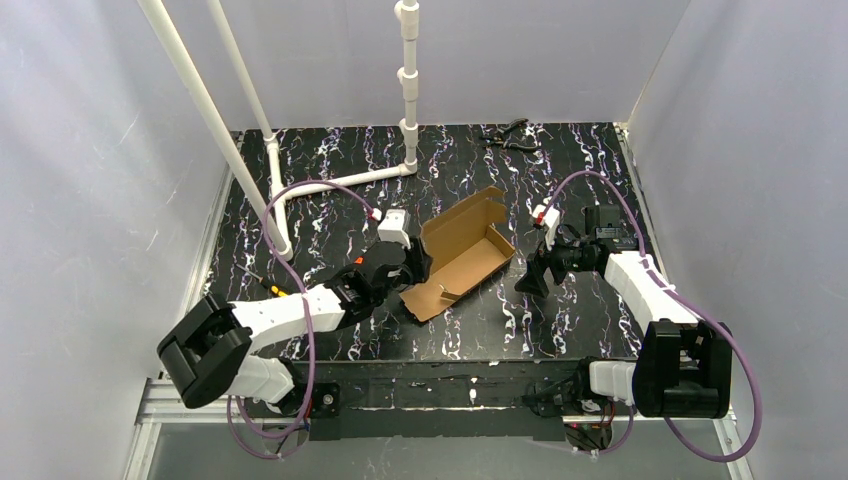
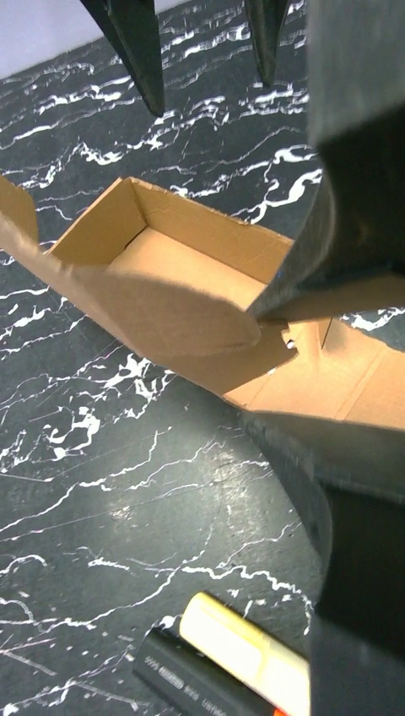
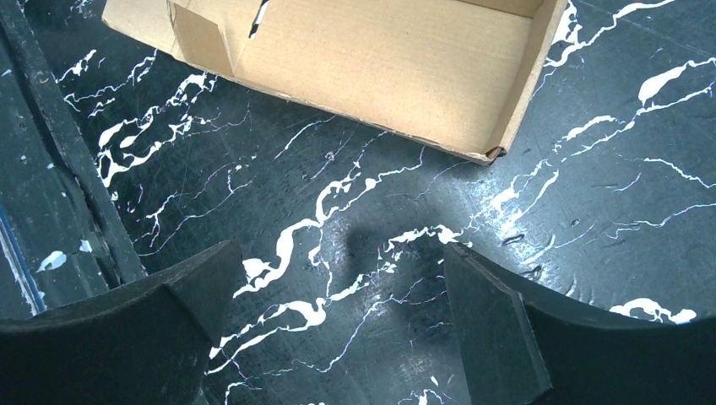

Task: Fold the paper box

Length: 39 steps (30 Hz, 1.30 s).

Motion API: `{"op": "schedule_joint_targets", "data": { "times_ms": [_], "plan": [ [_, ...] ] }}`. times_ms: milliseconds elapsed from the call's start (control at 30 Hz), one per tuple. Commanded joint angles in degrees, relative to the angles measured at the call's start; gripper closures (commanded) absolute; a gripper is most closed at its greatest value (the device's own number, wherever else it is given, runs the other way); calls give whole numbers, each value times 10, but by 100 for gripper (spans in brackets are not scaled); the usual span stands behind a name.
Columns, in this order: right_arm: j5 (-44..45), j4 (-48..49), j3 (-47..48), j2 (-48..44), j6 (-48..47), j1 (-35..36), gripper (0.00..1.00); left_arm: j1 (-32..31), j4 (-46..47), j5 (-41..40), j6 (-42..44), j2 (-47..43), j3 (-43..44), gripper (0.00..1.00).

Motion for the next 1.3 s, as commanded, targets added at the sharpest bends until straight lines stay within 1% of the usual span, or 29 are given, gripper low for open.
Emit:
{"op": "schedule_joint_targets", "data": {
  "times_ms": [0,100,233,367,467,633,767,867,933,1133,1167,1267],
  "plan": [
    [-8,-5,20,4,-5,-4,2,-4,7,-43,35,10,32,67],
    [-7,-6,20,6,-5,-3,2,-3,7,-41,71,11,35,78],
    [-8,-7,20,7,-6,-4,2,-4,-1,-16,131,-5,35,99],
    [-9,-7,25,8,-11,-4,2,-3,-11,15,201,-27,33,100],
    [-12,-25,53,20,-30,-4,2,-2,-23,38,247,-39,34,100],
    [-37,-110,157,68,-99,-4,1,6,-47,79,290,-58,38,100],
    [-67,-219,256,114,-197,0,2,15,-60,124,301,-68,38,100],
    [-48,-312,335,151,-273,35,2,19,-62,152,304,-67,39,100],
    [-19,-338,378,167,-294,71,2,22,-64,168,306,-64,42,100],
    [67,-301,411,178,-292,174,2,28,-70,191,308,-58,48,100],
    [80,-297,414,183,-297,190,3,29,-70,211,309,-58,49,100],
    [104,-299,429,203,-312,225,7,30,-71,223,314,-56,50,100]
  ]
}}
